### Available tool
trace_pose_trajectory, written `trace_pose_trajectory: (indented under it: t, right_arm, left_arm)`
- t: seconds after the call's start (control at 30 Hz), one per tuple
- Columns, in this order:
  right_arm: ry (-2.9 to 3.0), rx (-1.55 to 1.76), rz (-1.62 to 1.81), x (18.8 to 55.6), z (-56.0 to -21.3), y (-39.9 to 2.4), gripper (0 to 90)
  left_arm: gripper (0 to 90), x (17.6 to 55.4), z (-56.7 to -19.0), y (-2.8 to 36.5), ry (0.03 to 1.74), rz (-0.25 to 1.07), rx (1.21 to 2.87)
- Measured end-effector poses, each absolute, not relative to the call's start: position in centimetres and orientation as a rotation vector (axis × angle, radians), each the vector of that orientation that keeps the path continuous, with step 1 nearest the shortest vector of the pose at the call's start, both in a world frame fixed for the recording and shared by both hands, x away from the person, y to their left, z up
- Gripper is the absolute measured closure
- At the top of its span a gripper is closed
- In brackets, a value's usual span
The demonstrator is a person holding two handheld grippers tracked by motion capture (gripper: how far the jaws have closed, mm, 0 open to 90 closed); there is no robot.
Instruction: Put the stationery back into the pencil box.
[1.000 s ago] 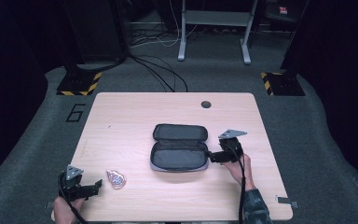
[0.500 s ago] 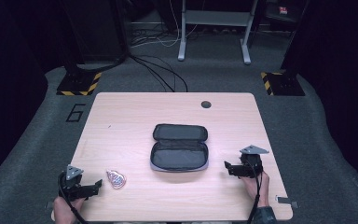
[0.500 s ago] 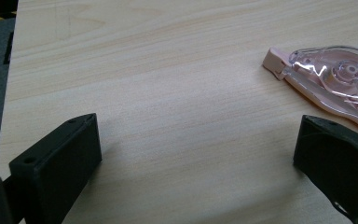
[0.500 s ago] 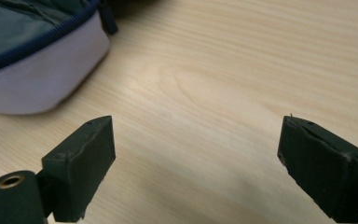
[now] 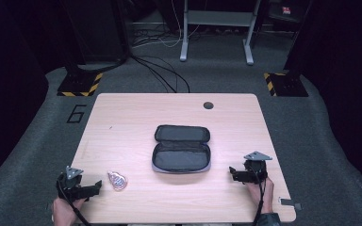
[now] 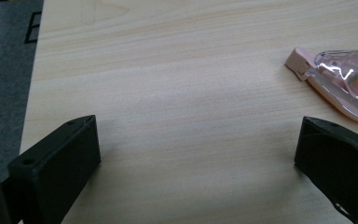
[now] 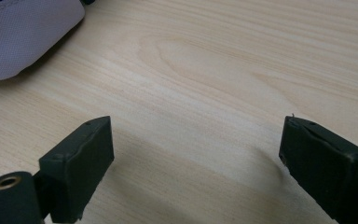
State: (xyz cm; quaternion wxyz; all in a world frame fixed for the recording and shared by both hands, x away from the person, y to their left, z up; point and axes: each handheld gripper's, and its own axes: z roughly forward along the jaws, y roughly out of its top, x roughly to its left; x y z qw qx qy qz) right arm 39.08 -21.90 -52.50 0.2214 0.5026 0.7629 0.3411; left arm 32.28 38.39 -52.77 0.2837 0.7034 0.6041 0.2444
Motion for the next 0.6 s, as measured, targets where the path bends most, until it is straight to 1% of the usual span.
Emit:
trace_pose_trajectory:
  t: [0.07, 0.27, 0.6]
  right_arm:
    - [2.108, 1.381, 0.951, 39.1, -52.5, -22.0, 9.7]
    - [2.1, 1.404, 0.925, 39.1, -52.6, -22.1, 10.1]
    - [2.107, 1.406, 0.929, 39.2, -52.7, -22.1, 11.7]
  left_arm:
    - [0.2, 32.0, -52.5, 38.3, 1.615, 0.627, 1.873]
    - [1.2, 30.7, -51.9, 37.0, 1.598, 0.622, 1.805]
    - [4.2, 30.0, -50.8, 34.9, 1.524, 0.587, 1.801]
